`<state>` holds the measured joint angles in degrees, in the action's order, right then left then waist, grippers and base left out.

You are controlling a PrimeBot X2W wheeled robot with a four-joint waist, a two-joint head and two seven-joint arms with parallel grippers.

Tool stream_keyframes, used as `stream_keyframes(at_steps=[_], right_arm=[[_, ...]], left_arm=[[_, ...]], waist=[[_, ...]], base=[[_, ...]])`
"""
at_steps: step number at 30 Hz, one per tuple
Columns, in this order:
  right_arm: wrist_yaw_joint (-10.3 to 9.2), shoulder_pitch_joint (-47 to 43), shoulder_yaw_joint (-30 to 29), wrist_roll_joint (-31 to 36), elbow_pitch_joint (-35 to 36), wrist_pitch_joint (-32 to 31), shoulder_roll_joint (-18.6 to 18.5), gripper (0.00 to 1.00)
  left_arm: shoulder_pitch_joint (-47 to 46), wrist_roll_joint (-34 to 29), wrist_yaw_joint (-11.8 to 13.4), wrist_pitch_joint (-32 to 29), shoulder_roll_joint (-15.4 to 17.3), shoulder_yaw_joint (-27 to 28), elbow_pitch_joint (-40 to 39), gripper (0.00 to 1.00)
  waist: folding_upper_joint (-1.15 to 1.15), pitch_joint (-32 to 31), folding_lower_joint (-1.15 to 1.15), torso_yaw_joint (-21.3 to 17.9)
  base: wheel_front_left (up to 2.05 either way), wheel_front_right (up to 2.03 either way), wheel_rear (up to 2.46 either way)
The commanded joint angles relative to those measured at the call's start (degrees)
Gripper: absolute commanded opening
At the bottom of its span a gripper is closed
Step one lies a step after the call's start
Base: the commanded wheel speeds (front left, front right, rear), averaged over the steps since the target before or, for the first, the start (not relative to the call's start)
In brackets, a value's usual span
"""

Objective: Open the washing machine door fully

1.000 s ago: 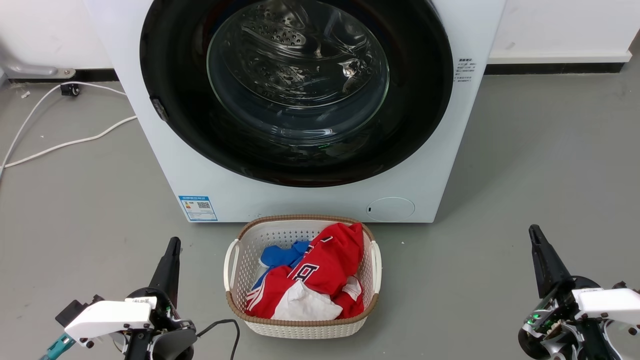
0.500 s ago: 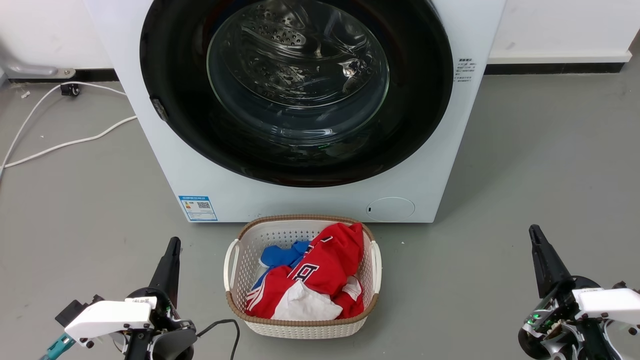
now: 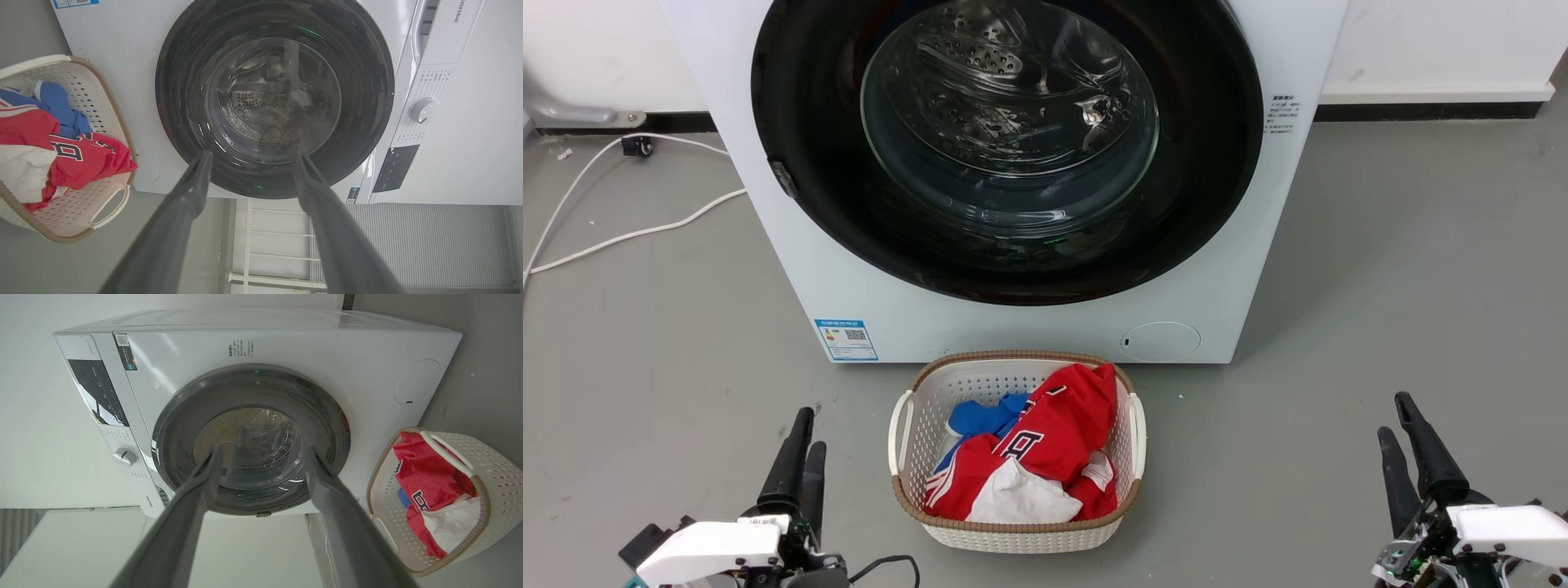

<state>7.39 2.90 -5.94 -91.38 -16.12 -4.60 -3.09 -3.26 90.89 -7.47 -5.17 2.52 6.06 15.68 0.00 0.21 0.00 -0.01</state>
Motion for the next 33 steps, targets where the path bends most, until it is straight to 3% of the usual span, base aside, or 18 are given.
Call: stream_keyframes(at_steps=[1,7,18,19,33], right_arm=[[0.04,0.4,-0.3,2.1,1.7,0.8,-0.1,1.00],[0.05,0.0,-0.7,8.7,3.8,2.4,-0.1,1.00],[0.06,-0.8,0.0,24.8,8.9,4.9,-0.1,1.00],[0.06,-1.0,0.1,27.9,9.8,5.3,-0.1,1.00],[0.08,-2.5,1.9,47.0,14.2,8.1,0.0,1.00]], left_arm=[[-0.6,-1.7,0.0,0.9,0.2,0.3,-1.6,1.00],[-0.6,-8.0,0.4,2.6,0.2,0.5,-3.7,1.00],[-0.1,-24.4,3.8,5.1,0.2,-2.2,-8.3,1.00],[0.0,-27.6,4.6,5.5,0.2,-2.9,-8.9,1.00],[0.6,-42.9,10.6,8.4,3.1,-8.1,-10.8,1.00]], waist=[[0.00,0.0,0.00,0.0],[0.00,0.2,0.00,0.0],[0.00,0.7,0.00,0.0],[0.00,0.7,0.00,0.1],[0.00,0.9,0.00,0.2]], base=[[0.00,0.00,0.00],[0.00,0.00,0.00],[0.00,0.00,0.00],[0.00,0.00,0.00],[0.00,0.00,0.00]])
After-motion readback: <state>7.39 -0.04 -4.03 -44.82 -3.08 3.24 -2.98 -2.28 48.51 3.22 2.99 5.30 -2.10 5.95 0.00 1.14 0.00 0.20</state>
